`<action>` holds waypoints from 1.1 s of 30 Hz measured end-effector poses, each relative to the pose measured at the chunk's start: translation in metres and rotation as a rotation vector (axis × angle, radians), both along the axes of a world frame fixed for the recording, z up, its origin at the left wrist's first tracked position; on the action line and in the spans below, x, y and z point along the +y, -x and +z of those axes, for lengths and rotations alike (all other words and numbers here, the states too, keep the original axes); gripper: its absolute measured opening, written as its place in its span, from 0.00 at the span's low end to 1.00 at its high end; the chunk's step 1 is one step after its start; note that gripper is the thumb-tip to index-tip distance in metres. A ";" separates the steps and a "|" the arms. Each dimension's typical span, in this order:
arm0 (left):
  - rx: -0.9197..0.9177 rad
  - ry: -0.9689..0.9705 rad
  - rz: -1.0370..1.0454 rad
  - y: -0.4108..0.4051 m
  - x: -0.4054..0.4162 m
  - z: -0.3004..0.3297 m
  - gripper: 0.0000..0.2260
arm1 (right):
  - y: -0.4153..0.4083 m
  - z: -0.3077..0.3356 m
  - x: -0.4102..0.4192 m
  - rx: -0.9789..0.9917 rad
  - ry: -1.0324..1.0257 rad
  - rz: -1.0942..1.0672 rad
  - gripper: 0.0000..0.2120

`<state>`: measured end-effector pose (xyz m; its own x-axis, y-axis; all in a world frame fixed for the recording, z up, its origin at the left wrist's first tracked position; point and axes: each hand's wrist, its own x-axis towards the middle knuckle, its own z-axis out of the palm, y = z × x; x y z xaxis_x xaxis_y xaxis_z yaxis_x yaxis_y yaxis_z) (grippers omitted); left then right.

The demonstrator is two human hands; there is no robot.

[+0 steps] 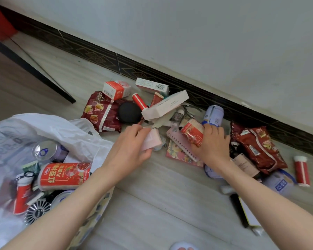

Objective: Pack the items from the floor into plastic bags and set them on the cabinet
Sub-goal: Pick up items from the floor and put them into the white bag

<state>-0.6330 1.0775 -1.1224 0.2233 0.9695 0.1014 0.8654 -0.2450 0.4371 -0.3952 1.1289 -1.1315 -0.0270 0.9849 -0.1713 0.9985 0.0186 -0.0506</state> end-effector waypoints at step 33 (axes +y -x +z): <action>-0.089 0.123 1.127 0.243 -0.217 -0.002 0.19 | 0.337 0.026 -0.158 0.610 0.354 0.440 0.27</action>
<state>-0.8762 0.8603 -1.1243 -0.7854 0.6179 -0.0367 0.5301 0.7020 0.4756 -0.7320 0.9708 -1.1059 -0.5852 0.7537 -0.2993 0.6991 0.2818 -0.6571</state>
